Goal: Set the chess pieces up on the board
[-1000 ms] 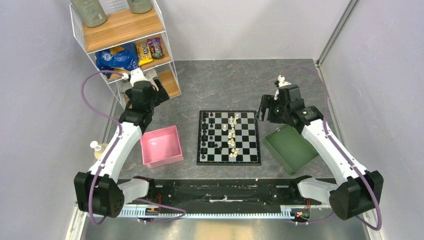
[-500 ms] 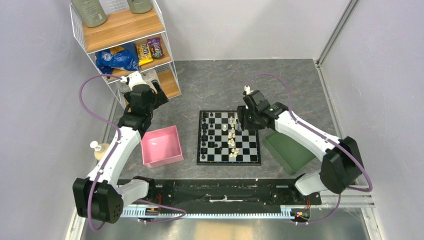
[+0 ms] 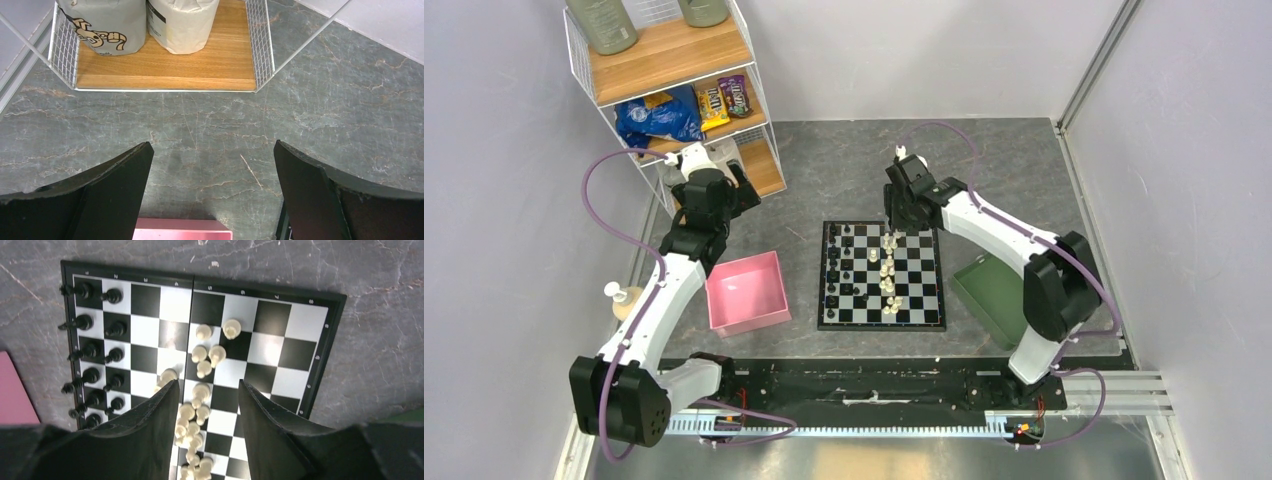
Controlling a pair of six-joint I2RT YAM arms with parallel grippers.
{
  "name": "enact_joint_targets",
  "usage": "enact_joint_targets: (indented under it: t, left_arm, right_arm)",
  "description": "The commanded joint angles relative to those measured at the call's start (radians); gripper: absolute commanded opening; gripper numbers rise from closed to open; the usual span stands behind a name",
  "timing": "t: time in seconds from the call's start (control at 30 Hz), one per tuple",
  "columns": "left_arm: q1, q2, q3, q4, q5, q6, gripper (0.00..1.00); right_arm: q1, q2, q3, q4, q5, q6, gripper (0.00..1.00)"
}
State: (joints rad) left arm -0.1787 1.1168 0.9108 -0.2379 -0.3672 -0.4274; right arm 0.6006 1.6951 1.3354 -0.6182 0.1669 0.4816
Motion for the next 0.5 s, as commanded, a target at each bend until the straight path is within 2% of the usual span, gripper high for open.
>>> enact_joint_targets:
  t: [0.0,0.47]
  left_arm:
    - [0.004,-0.039,0.007,0.014,-0.041,0.023,0.99]
    - [0.004,-0.041,-0.002,0.023,-0.065,0.032,0.99]
  right_arm:
    - [-0.020,0.079,0.083,0.014,0.027,0.029,0.54]
    - [-0.082,0.196,0.122,0.020,-0.014,0.016,0.49]
